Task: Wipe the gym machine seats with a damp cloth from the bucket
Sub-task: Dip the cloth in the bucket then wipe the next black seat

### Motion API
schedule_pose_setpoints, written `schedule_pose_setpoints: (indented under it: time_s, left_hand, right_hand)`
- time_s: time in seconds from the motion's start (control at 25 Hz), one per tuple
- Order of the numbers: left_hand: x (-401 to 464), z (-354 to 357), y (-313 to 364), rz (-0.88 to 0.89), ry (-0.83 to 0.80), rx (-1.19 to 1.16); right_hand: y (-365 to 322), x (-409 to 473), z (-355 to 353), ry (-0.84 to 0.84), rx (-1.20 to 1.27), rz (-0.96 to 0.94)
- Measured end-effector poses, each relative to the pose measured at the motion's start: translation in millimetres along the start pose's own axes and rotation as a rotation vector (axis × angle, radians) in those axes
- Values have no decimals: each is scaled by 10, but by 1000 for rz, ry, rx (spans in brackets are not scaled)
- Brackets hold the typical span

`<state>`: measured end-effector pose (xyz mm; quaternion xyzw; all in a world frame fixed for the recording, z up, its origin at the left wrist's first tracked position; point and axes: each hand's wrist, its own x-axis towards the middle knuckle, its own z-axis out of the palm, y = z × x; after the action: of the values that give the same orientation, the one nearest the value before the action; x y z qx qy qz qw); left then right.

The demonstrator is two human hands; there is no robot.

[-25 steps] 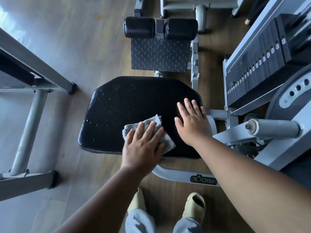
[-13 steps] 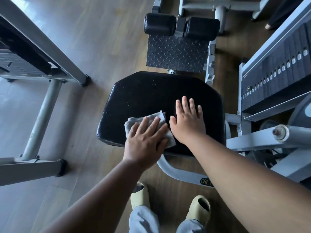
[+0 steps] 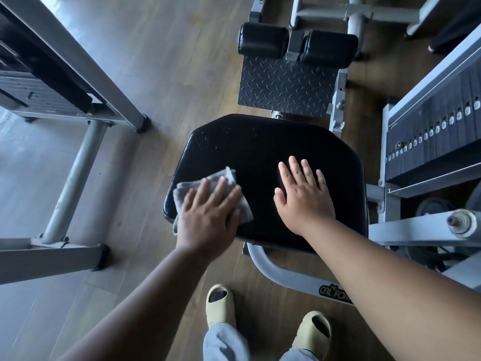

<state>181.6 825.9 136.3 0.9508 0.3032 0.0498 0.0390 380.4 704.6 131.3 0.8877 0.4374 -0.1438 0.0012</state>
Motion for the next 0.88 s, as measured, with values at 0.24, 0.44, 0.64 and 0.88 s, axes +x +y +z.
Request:
schedule_pose_setpoints:
  time_s: [0.24,0.44,0.64,0.88]
  left_hand:
    - [-96,-139,-519,-165,-76,-42]
    - [127,-135,-290,-165,-120,-16]
    - [-70,-46,194,157,-157,-21]
    - [182,-167,-356,-222,-132,4]
  right_hand:
    - [-22,-4,-26,7,12,2]
    - [-7,7,-3,29,49,-4]
    - [70,27,-16,108,371,28]
    - [35,26,26,117,247,19]
